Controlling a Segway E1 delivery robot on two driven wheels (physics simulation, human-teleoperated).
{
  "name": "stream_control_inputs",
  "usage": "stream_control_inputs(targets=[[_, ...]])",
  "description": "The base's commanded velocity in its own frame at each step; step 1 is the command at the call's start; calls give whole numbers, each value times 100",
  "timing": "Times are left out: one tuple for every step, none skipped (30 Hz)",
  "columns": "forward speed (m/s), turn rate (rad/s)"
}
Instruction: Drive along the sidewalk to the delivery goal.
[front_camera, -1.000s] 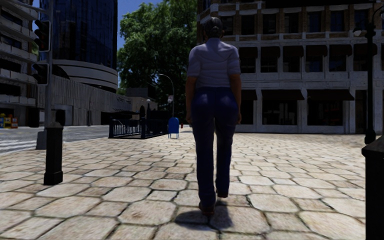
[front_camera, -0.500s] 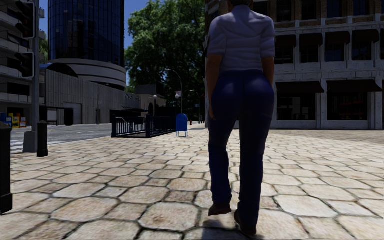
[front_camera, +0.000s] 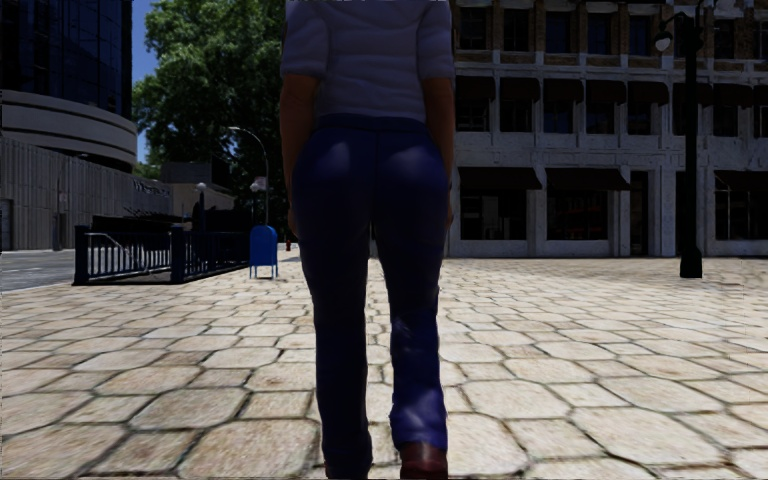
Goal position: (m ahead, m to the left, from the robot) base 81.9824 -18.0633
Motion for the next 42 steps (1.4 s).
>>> stream_control_inputs(targets=[[168, -18], [168, 0], [168, 0], [168, 0], [168, 0], [170, 0], [170, 0], [172, 0], [173, 0], [174, 0], [174, 0], [174, -101], [174, -120], [174, -120], [174, -120], [174, -120], [174, -120], [174, -120], [174, -120], [174, 0], [174, 0], [174, 0], [175, 0], [175, 0], [175, 0], [175, 0], [175, 0], [175, 0], [175, 0], [175, 0], [175, 0], [175, 0], [175, 0], [175, 0], [175, 11], [175, 55], [175, 107], [175, 120], [175, 120], [176, 120], [176, 120], [176, 120]])
